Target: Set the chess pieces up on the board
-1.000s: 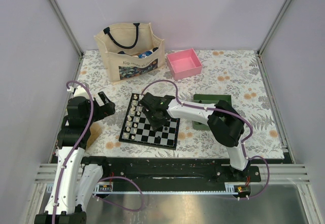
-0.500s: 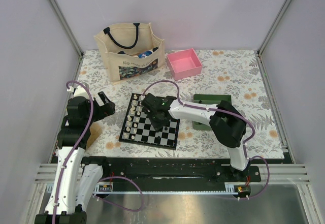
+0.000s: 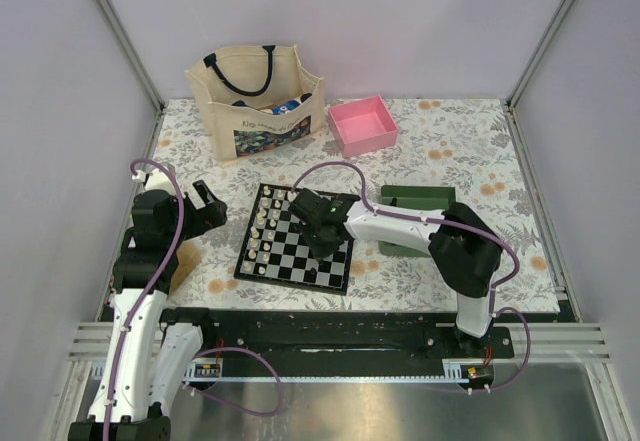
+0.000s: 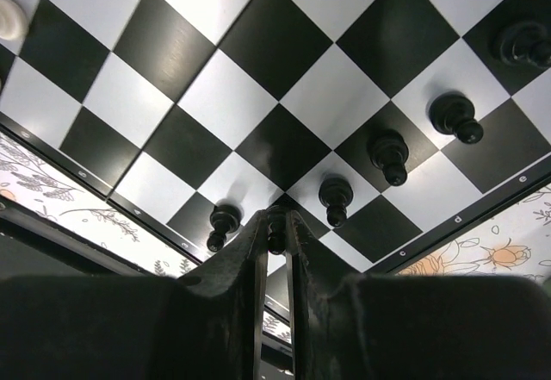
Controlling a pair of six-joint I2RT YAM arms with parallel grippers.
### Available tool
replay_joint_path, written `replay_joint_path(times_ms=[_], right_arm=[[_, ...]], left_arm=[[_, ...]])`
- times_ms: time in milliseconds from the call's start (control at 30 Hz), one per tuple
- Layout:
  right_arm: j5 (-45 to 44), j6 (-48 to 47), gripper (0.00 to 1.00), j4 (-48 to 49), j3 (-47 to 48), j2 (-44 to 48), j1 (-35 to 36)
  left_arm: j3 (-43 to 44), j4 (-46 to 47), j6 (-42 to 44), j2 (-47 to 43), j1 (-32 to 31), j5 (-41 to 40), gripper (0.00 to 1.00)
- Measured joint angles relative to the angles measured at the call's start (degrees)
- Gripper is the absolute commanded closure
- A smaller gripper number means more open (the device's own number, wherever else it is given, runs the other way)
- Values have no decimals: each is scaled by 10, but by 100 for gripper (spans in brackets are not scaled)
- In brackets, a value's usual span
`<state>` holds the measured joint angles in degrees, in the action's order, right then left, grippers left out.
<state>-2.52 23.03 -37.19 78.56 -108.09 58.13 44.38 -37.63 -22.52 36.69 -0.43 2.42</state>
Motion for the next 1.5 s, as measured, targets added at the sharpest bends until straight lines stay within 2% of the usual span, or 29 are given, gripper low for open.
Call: replay_joint_path(times_ms=[1233, 1500], right_arm=[[4, 13, 76, 14, -41, 17, 0], [6, 17, 66, 18, -52, 21, 0]], left_arm=[[0, 0, 0, 0, 0, 0, 1], [0, 0, 0, 0, 0, 0, 1]])
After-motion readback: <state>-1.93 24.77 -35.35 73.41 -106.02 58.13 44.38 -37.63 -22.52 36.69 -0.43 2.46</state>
